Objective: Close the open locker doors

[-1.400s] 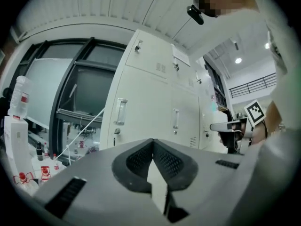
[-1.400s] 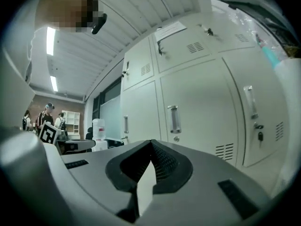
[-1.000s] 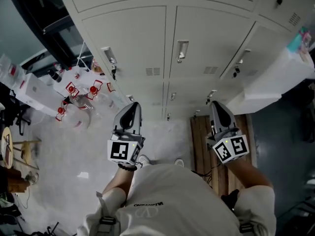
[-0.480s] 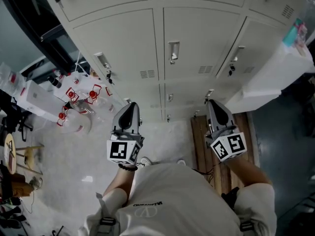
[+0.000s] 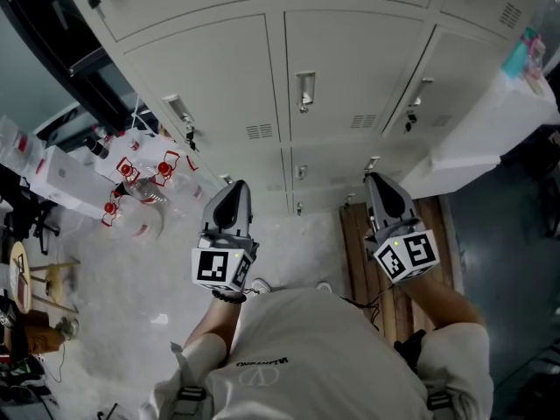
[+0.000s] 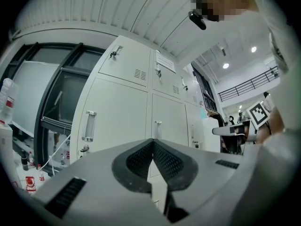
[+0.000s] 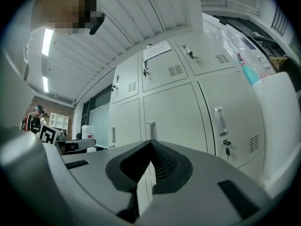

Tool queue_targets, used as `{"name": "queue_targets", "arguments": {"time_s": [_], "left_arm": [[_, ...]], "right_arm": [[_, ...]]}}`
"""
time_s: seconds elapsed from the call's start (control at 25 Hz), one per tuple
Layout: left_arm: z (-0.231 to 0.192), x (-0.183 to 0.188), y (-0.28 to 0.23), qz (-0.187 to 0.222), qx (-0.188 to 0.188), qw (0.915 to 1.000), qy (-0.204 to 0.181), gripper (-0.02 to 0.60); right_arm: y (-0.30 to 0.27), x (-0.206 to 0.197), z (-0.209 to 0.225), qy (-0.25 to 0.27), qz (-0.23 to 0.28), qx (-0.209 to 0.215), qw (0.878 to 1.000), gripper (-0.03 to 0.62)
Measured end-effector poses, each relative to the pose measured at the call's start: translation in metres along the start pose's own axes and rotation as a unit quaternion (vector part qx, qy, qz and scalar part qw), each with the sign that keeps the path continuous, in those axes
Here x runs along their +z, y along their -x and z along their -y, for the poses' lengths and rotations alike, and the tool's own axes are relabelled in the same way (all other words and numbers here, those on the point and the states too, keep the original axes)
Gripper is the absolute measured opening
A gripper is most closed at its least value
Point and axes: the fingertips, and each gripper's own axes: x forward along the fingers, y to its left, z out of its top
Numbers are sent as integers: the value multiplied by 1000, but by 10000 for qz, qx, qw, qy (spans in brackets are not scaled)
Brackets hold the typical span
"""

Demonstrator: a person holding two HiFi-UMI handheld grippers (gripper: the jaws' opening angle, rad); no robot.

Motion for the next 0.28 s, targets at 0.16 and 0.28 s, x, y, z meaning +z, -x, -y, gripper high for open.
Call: {"name": "queue_targets", "arguments": {"time_s": [0.16,0.28], "left_arm": [[3,-2,-2,-18,-37,10000,-1,5],[5,-4,-4,-30,-56,10000,6,5]], "right_arm": [[0,-3,1,22,-26,8,10000,9],[0,-5,3,25,-31,4,10000,9]]}}
